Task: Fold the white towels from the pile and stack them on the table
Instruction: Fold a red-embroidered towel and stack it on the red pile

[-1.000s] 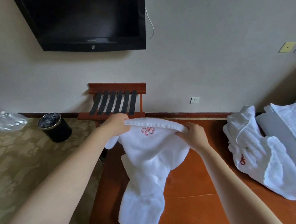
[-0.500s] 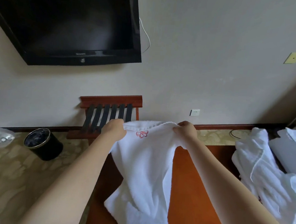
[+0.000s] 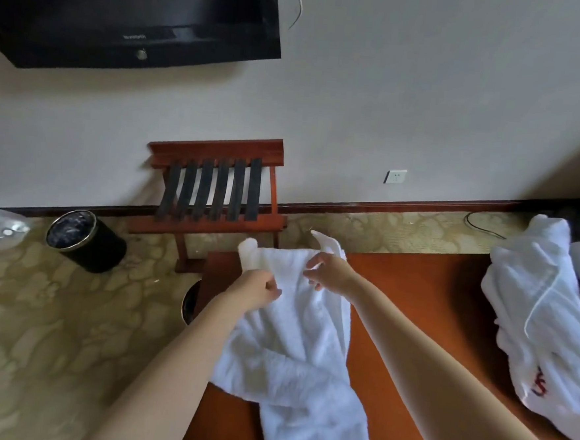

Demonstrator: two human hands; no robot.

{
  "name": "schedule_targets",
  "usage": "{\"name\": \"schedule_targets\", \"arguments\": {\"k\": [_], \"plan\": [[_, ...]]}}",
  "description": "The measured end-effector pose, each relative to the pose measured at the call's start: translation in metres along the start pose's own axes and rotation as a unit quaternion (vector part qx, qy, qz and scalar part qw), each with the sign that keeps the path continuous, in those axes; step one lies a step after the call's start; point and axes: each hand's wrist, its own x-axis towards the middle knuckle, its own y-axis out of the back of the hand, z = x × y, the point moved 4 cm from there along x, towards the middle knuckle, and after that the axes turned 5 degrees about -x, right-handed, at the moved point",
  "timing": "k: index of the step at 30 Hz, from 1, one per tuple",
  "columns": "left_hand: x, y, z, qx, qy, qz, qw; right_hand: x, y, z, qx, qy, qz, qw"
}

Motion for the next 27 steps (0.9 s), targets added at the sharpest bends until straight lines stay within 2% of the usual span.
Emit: {"name": "schedule_targets", "arguments": {"k": [2,5,7,9,12,14,16,18,21,22,24,27], "plan": [[-0.016,-0.027,-0.015,-0.016,0.022,-0.049,0.998,-0.019,-0.024,0.009,-0.018,-0.011,-0.077,0.997],[-0.047,-0.058,-0.033,-0.087,0.027,-0.109,0.990,-0.051,-0.049,0.027,0.003,-0.012,-0.104,0.994],[-0.070,-0.071,-0.044,-0.076,0.041,-0.135,0.987,-0.074,-0.064,0.043,0.019,-0.019,-0.116,0.993],[-0.089,-0.080,-0.052,-0.008,0.040,-0.143,0.989,-0.096,-0.078,0.062,-0.015,-0.029,-0.123,0.992],[-0.110,-0.089,-0.063,0.189,0.010,-0.119,0.975,-0.123,-0.093,0.086,-0.015,-0.044,-0.101,0.994],[-0.125,-0.097,-0.069,0.258,-0.003,-0.081,0.963,-0.137,-0.101,0.096,-0.011,-0.052,-0.101,0.993],[-0.143,-0.108,-0.075,0.253,-0.006,-0.038,0.967,-0.151,-0.108,0.104,-0.017,-0.066,-0.083,0.994],[-0.162,-0.119,-0.079,0.227,-0.016,0.002,0.974,-0.166,-0.112,0.115,-0.035,-0.097,-0.002,0.995],[-0.187,-0.138,-0.083,0.186,-0.017,0.006,0.982,-0.188,-0.117,0.129,-0.059,-0.157,0.129,0.977],[-0.194,-0.144,-0.084,0.168,-0.011,0.000,0.986,-0.193,-0.118,0.131,-0.046,-0.184,0.139,0.972],[-0.206,-0.153,-0.086,0.142,0.001,-0.007,0.990,-0.200,-0.121,0.131,0.003,-0.236,0.107,0.966],[-0.220,-0.161,-0.086,0.136,0.005,-0.016,0.991,-0.205,-0.125,0.125,0.081,-0.241,0.036,0.966]]}}
